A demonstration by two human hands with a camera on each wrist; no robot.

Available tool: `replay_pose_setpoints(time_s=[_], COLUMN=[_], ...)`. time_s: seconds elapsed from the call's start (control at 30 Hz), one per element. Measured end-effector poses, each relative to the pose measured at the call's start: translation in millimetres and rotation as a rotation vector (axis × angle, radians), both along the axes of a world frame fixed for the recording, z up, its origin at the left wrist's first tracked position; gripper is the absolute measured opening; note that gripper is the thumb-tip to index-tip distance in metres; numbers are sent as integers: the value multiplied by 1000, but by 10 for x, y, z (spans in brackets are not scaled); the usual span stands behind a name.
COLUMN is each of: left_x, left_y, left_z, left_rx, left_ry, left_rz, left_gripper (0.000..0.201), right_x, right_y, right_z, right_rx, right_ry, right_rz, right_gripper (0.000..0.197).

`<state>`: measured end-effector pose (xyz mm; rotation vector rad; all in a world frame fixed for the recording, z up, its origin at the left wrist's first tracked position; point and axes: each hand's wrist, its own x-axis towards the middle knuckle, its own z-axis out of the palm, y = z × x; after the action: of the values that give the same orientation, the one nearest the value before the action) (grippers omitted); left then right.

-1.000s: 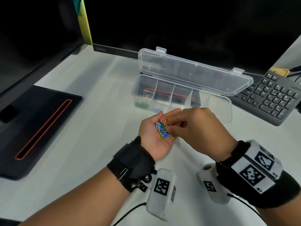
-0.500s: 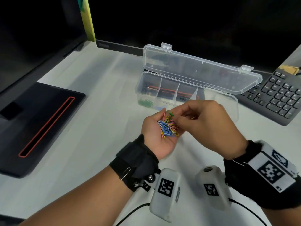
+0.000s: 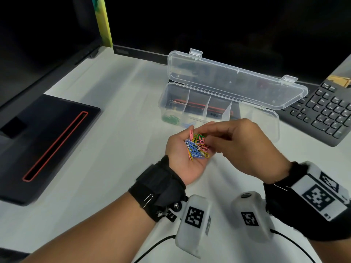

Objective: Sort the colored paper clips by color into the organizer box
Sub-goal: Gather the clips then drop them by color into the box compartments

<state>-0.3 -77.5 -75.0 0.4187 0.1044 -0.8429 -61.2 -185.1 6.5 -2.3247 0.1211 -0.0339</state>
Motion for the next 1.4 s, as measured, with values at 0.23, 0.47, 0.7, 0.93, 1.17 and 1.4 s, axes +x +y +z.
replay_pose_setpoints(time_s=[0.23, 0.47, 0.7, 0.93, 1.17, 1.4], left_x=[-24, -35, -22, -21, -29, -58], left_y=[31, 41, -6, -3, 9, 9], left_z=[89, 97, 51, 82, 131, 130], left_rx=[73, 48, -23, 26, 83, 43], left_ry=[18, -47, 13, 50, 52, 49], left_rz=[-4, -23, -15, 21, 25, 26], left_gripper=[51, 58, 63, 52, 51, 43], right_x=[-5, 12, 30, 83, 119, 177], right_y=[37, 20, 30, 56, 100, 56], right_z=[34, 50, 80, 178, 228, 218], right_rx=[-75, -78, 255, 1092, 907, -393], right_ry=[-69, -98, -53, 147, 164, -29], right_rz=[-45, -110, -137, -326, -322, 20], right_gripper=[28, 15, 12, 16, 42, 8])
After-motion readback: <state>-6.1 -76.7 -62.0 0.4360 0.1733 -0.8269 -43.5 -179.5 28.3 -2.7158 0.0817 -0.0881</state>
